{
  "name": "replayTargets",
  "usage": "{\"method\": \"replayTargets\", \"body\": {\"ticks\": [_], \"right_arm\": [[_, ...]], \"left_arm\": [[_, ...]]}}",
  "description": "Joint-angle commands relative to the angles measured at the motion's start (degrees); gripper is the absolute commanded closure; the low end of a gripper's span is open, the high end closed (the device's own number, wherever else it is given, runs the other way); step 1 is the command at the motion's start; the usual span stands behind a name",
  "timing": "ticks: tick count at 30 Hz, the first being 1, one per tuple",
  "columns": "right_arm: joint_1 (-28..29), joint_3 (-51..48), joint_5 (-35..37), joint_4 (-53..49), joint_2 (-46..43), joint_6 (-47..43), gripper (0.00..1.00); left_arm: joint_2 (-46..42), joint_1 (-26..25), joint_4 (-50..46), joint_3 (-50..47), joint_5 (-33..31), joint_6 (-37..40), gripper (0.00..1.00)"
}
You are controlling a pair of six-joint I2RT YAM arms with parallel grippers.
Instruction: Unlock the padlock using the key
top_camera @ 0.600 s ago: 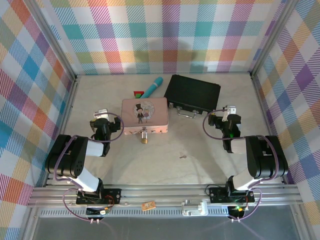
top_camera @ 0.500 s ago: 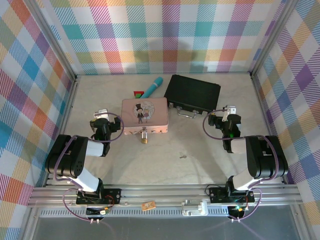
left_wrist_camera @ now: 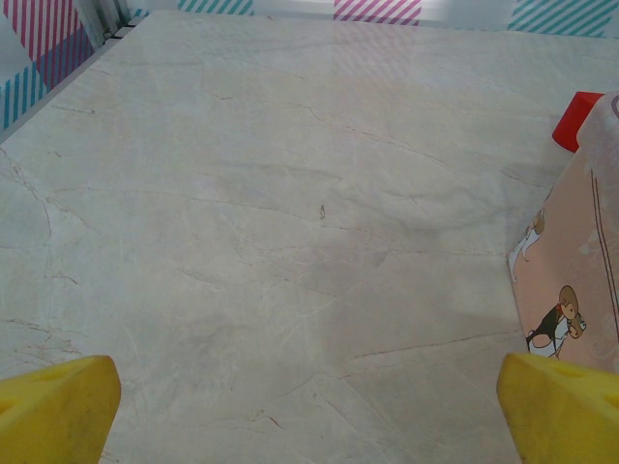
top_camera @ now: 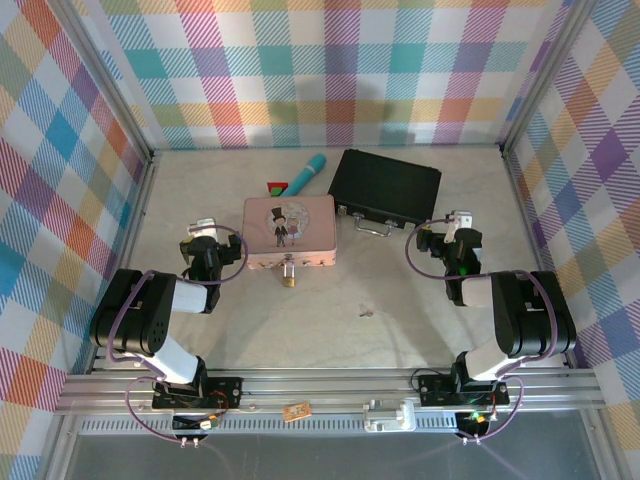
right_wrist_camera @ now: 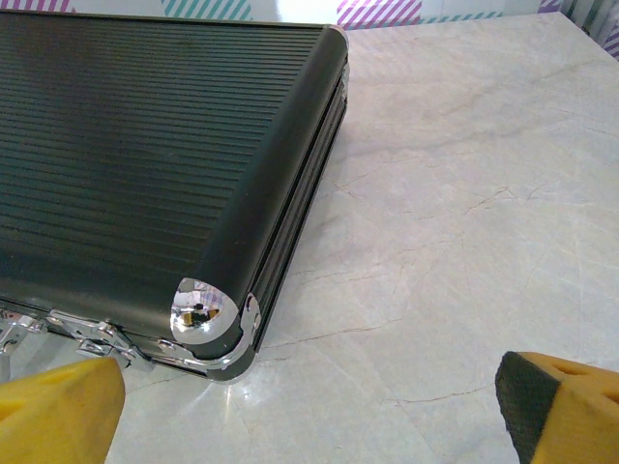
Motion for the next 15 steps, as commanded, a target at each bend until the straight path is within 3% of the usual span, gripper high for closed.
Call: {"method": "replayTargets", "body": {"ticks": [1,11,13,15], "right_arm": [[0.0,0.2,-1.1,1.4,0.1,-0.5,0.01],[0.4,-0.1,1.0,0.4,-2.0,-0.2,0.01],[1.4,-0.6,1.5,0.6,-3.4,-1.6,0.01],[3.2,1.1,3.0,-6.3,-8.2,-3.3,0.01]], "left_arm": [[0.1,0.4,-0.1,1.2,1.2,0.2,0.00],[-0.2,0.3,0.6,0.8,1.2,0.4,0.00],[-1.8,0.2,-1.6,1.4,0.9,0.4,0.01],[-5.4,0.3,-7.3,2.6,1.3,0.5,0.00]]}}
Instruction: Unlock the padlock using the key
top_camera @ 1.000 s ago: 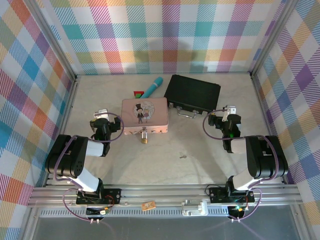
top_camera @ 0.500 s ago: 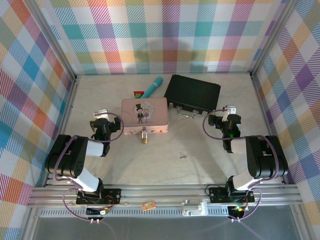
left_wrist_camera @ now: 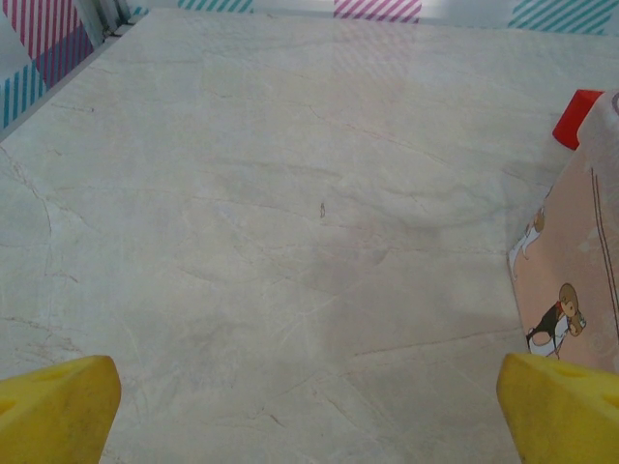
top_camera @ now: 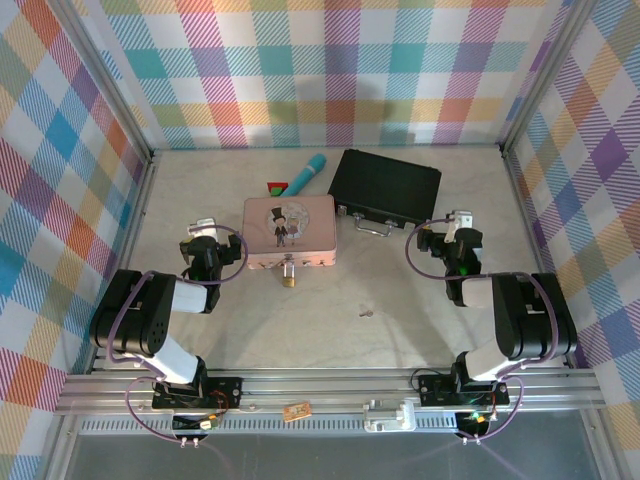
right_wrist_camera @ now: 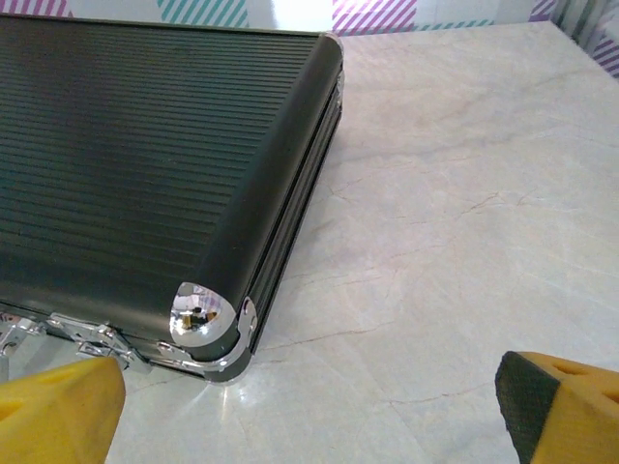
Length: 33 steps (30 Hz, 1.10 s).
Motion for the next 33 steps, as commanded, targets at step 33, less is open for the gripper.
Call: {"method": "replayTargets", "body": {"ticks": [33], "right_arm": [[35.2,44.2,-12.3,-71.2,4.3,27.5,0.16]], "left_arm": [[-23.1,-8.5,-62.6,24.0,7.8,-49.7,0.00]]}}
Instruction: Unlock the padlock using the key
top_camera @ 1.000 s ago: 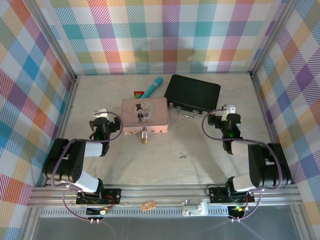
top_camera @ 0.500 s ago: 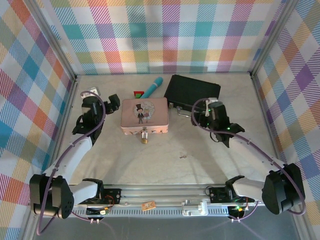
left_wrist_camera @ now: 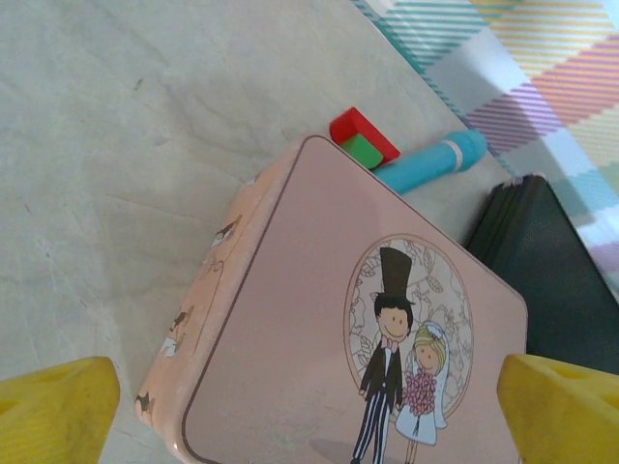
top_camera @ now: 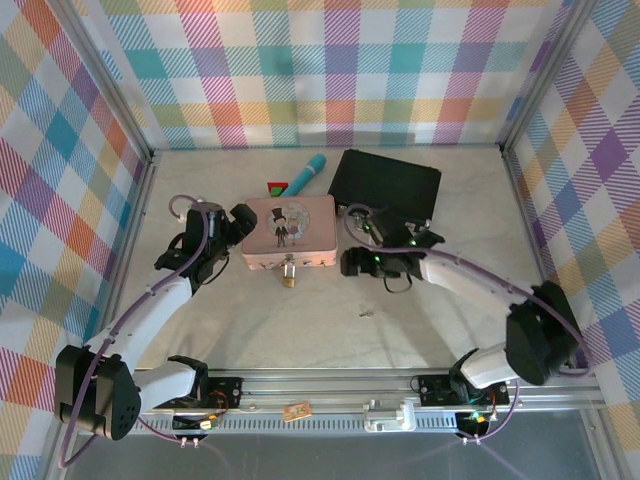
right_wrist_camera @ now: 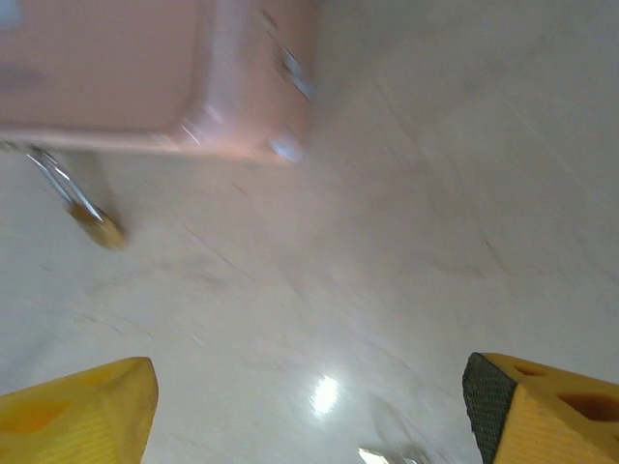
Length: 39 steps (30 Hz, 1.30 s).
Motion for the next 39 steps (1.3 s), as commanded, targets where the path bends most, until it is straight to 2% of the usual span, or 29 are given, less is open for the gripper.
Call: {"method": "replayTargets", "body": {"ticks": [1,3,7,9,11,14,18,23,29,32,34,37,39], "right_arm": [[0.0,9.0,-1.9,3.0,7.8,-3.2,0.16],[0.0,15.7,-0.4,0.8,13.8,-7.7,0.17],[0.0,26.4,8.5,-5.3,23.4,-12.7,0.16],[-0.1,31.3,10.2,-8.5,27.7,-14.5,0.15],[-0.1,34.2,7.5,-9.0,30.6,-16.2,0.14],[0.0,36.9,-0.4,-7.3,33.3,-17.7,0.16],[0.0,40.4,-9.7,-4.8,36.7,-18.4,0.25],[0.0,48.7,-19.3,-1.9,43.6,-17.8,0.29],[0.0,66.9,-22.8,-5.1,52.1,-16.2,0.27],[-0.1,72.3,-22.0,-7.0,52.9,-15.9,0.24],[-0.1,71.5,-19.4,-8.1,50.8,-16.0,0.22],[-0.2,65.5,-13.3,-9.9,44.9,-15.6,0.21],[-0.2,57.1,-8.4,-10.3,38.5,-15.0,0.21]], "left_arm": [[0.8,0.4,-2.3,0.1,-1.3,-3.5,0.00],[0.8,0.5,-5.6,0.6,-1.5,-2.3,0.00],[-1.8,0.7,-8.0,-0.7,-2.9,-0.8,0.00],[-3.2,0.9,-9.3,-1.3,-4.4,0.0,0.01],[-4.3,1.0,-10.3,-1.7,-5.6,0.6,0.00],[-5.1,1.2,-10.7,-1.9,-6.0,1.1,0.00],[-5.4,1.3,-10.7,-1.6,-5.6,0.9,0.00],[-6.8,1.3,-10.3,-2.1,-4.5,0.9,0.00],[-8.8,1.2,-10.1,-3.7,-1.5,0.9,0.00],[-9.8,1.2,-10.7,-3.8,-0.7,1.3,0.00],[-10.3,1.2,-11.2,-3.5,-0.3,1.5,0.00],[-9.8,1.2,-11.3,-2.8,1.6,2.0,0.00],[-8.8,1.1,-10.5,-2.1,4.0,2.7,0.00]]}}
